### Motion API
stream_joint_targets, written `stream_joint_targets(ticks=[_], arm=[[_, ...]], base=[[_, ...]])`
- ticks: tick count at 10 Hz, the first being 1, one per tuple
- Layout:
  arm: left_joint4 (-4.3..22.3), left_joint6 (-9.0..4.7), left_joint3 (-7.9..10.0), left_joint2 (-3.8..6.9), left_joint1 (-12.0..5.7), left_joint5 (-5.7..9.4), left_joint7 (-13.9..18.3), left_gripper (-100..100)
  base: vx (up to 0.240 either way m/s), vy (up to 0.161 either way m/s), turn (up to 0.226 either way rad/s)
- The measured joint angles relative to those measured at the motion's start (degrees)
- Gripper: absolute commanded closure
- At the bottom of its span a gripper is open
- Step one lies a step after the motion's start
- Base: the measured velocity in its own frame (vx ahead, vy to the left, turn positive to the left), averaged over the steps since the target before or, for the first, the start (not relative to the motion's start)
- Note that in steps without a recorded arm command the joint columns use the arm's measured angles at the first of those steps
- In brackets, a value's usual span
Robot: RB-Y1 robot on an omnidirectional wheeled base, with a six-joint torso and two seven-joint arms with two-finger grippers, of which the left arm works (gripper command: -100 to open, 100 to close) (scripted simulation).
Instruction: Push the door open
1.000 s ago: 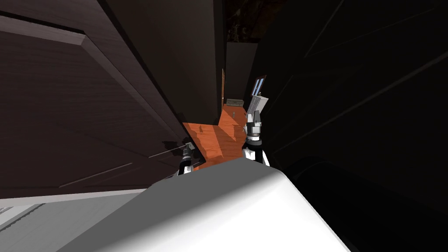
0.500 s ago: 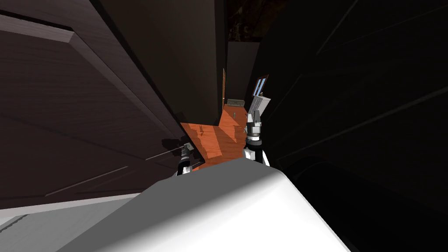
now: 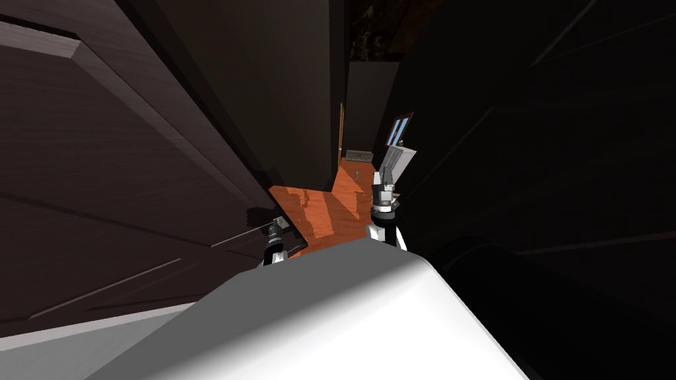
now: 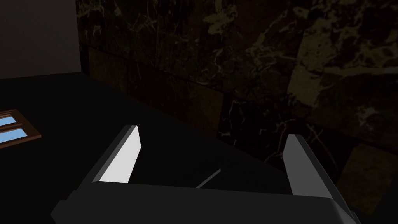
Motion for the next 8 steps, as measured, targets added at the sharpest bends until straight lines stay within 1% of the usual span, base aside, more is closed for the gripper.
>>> stream_joint_targets(ticks=[2,3,4,5,6,7,8], arm=[[1.09,-0.38,1.40,0.35,-0.80,0.80,-0.39,100],[0.29,-0.11,1.72,0.32,-0.42,0.98,-0.54,100],[0.51,-0.26,2.22,0.43,-0.39,1.25,-0.66,100],[1.72,-0.52,2.86,0.68,-0.96,1.65,-0.74,100],[1.09,-0.19,3.20,0.66,-0.61,1.83,-0.88,100],[-0.81,0.66,3.30,0.45,0.24,1.86,-1.08,100],[0.71,0.24,3.73,0.78,-0.47,2.14,-1.05,100]], base=[[0.154,-0.027,0.049],[0.153,-0.065,0.038],[0.174,-0.063,0.069],[0.129,-0.020,0.035],[0.063,0.002,0.005],[0.128,-0.027,0.043],[0.181,-0.055,0.052]])
